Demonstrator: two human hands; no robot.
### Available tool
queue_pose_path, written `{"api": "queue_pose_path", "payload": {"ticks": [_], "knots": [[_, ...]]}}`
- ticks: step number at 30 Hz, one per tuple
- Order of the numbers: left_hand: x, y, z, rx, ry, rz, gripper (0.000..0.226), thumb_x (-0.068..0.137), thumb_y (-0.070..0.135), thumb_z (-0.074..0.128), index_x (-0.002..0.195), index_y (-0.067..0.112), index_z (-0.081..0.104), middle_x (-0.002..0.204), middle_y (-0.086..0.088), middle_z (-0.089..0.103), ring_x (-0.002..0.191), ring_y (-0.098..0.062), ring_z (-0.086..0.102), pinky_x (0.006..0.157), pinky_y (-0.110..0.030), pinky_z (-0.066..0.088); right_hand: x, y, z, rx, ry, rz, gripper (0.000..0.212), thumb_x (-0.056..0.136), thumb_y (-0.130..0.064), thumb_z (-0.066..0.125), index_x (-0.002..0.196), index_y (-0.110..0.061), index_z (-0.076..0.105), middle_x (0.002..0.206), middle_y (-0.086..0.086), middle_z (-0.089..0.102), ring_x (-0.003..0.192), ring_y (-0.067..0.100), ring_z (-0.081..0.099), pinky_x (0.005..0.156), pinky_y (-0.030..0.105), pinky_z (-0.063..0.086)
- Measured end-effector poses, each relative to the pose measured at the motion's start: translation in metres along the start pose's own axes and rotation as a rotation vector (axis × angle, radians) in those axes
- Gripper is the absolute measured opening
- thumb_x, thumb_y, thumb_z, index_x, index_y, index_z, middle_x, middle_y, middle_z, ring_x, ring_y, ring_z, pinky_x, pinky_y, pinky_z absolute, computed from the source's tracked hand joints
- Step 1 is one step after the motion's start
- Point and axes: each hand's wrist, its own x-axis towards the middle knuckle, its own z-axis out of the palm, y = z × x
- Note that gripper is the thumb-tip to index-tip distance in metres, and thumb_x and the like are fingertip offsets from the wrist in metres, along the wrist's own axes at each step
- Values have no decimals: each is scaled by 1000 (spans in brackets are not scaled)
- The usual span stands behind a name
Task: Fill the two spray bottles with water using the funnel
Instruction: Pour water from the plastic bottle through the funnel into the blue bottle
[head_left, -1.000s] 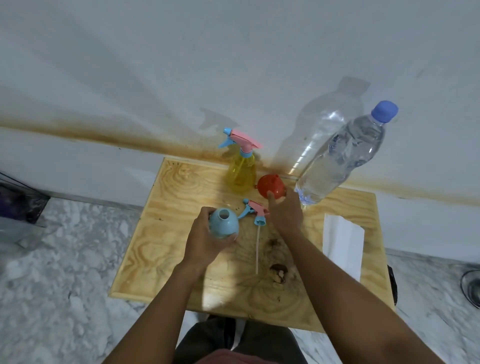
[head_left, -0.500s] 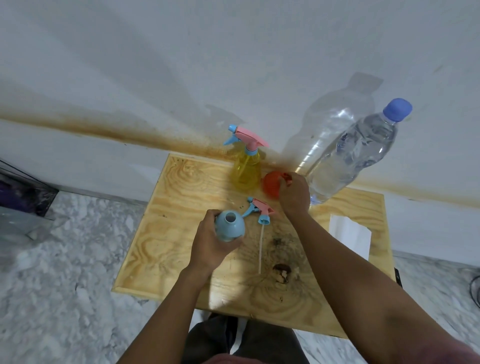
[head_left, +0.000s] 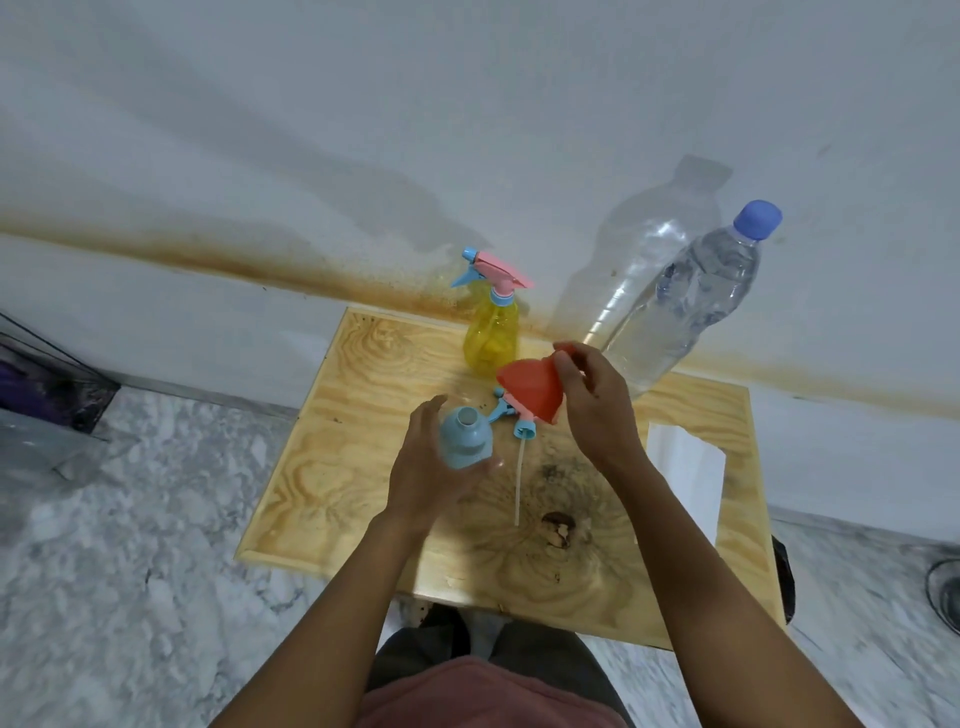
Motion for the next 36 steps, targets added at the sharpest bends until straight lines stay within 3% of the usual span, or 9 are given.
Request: {"api": "queue_pose_path", "payload": {"ticks": [4, 7, 10, 13, 15, 18, 23, 29, 36], "knots": [[4, 12, -27, -71, -92, 3, 96, 66, 56, 83, 147, 28, 37, 145, 9, 41, 128, -9, 43, 100, -27, 42, -2, -17, 2, -16, -196, 75, 29, 104, -31, 50, 121, -16, 67, 108, -1, 67, 92, 7, 60, 78, 23, 48], [5, 30, -52, -215, -132, 27, 71, 76, 39, 82, 139, 37, 48, 134, 16, 57, 121, -4, 53, 93, -14, 43, -4, -26, 10, 47, -346, 230, 27, 102, -32, 52, 108, -17, 73, 104, 6, 70, 92, 21, 64, 79, 35, 52], [6, 48, -69, -239, -120, 90, 35, 84, 32, 77, 116, 42, 66, 112, 21, 71, 107, -3, 65, 94, -24, 47, -6, -30, 20, 131, -437, 334, 33, 101, -31, 53, 107, -4, 72, 103, 19, 69, 89, 28, 64, 73, 38, 53], [6, 59, -74, -296, -44, 112, 16, 90, 22, 72, 95, 37, 74, 93, 18, 77, 94, -7, 72, 89, -32, 56, -7, -35, 27, 246, -461, 453, 33, 101, -35, 53, 107, -8, 69, 108, 19, 70, 90, 27, 68, 78, 38, 57], [6, 63, -74, -327, 36, 48, 16, 91, 19, 70, 87, 32, 76, 82, 17, 76, 84, -4, 73, 81, -27, 58, -5, -36, 25, 254, -497, 497, 43, 102, -46, 47, 115, -10, 65, 111, 17, 71, 93, 31, 72, 74, 36, 60], [6, 65, -74, -265, 148, -40, 12, 92, 21, 70, 86, 16, 80, 72, 15, 74, 71, -1, 72, 67, -20, 57, -5, -33, 14, 287, -577, 491, 52, 97, -59, 47, 126, -19, 62, 114, 18, 72, 101, 36, 72, 82, 42, 61], [7, 63, -65, -215, 213, -155, 31, 86, 25, 69, 70, -1, 72, 69, -21, 70, 58, -17, 57, 64, -44, 54, -15, -28, 13, 303, -497, 318, 42, 96, -34, 62, 134, -17, 59, 117, 12, 73, 97, 28, 75, 83, 36, 62], [4, 74, -66, -237, 199, -184, 27, 84, 27, 72, 66, 8, 73, 65, -9, 73, 64, -26, 68, 64, -41, 55, -11, -28, 21, 257, -362, 243, 35, 102, -27, 55, 127, -4, 64, 102, 18, 76, 84, 26, 76, 75, 33, 63], [6, 65, -68, -202, 114, -182, 38, 92, 35, 64, 64, 13, 77, 60, 4, 73, 69, -19, 71, 74, -38, 55, -9, -29, 23, 233, -368, 293, 32, 104, -25, 52, 121, -2, 65, 88, 16, 72, 63, 14, 72, 61, 23, 60]]}}
